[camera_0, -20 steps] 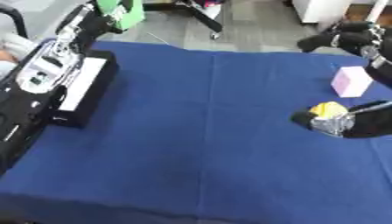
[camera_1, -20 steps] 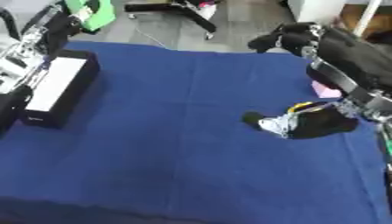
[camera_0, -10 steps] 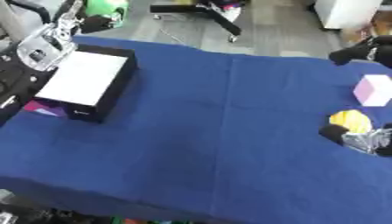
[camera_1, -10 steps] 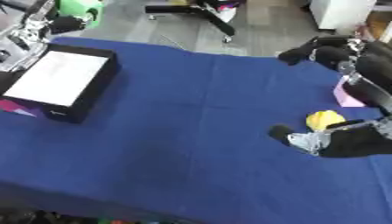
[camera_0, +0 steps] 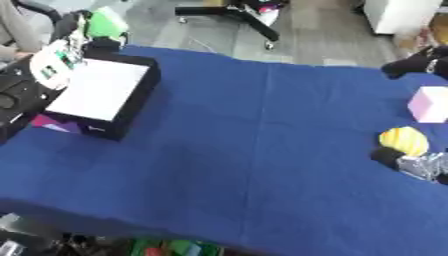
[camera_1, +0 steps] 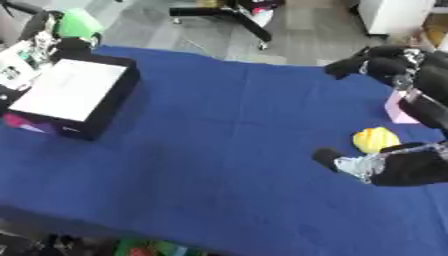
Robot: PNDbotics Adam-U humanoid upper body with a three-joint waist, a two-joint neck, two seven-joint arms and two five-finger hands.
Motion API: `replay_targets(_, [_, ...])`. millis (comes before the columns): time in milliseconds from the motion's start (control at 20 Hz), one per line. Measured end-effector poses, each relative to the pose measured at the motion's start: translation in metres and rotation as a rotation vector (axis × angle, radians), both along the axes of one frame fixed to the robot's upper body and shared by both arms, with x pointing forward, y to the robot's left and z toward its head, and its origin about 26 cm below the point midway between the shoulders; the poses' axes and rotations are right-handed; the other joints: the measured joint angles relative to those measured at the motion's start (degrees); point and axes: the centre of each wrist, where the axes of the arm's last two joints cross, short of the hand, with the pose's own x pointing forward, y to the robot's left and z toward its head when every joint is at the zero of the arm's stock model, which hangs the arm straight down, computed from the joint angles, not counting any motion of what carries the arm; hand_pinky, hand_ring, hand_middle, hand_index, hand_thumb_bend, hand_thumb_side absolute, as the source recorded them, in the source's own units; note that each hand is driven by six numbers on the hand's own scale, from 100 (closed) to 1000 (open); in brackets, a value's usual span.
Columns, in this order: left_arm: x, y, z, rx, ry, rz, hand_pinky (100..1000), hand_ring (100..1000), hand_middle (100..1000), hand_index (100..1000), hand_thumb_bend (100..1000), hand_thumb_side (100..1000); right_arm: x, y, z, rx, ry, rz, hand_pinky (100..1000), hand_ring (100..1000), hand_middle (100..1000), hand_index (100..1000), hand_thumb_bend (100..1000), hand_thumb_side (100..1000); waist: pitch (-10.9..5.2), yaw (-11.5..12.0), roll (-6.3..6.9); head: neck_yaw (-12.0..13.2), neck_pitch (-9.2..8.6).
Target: Pick up the objects with one hand, pass them to the other hand, and then place them into the box on the other side of the table.
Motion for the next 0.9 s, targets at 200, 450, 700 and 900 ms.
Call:
replay_targets(200, [-0.004, 0.008, -0.023, 0.040, 0.104, 0.057, 672, 548, 514, 777, 452, 199, 0.000, 0.001, -0.001, -0.005, 0.001, 0.006, 777, 788, 699, 847, 534, 460, 0.00, -0.13, -0.03, 0.22, 0.00])
replay_targets(450, [-0.010, 0.021, -0.046, 0.068, 0.224, 0.113, 672, 576, 542, 793, 485, 209, 0.000, 0.001, -0.001, -0.006, 0.002, 0.006, 777, 788, 698, 847, 533, 460, 0.00, -0.18, -0.19, 0.25, 0.00])
replay_targets(700, [-0.015, 0.030, -0.059, 0.102, 0.307, 0.137, 715, 703, 696, 861, 512, 239, 0.000, 0.001, -0.002, -0.006, 0.006, 0.005, 777, 788, 698, 847, 531, 462, 0.00, -0.14, -0.29, 0.26, 0.00])
replay_targets(900, [-0.018, 0.035, -0.063, 0.139, 0.343, 0.156, 779, 837, 834, 937, 647, 393, 0.000, 0.001, -0.002, -0.007, 0.008, 0.003, 777, 788, 698, 848, 530, 462, 0.00, -0.06, -0.30, 0.31, 0.00])
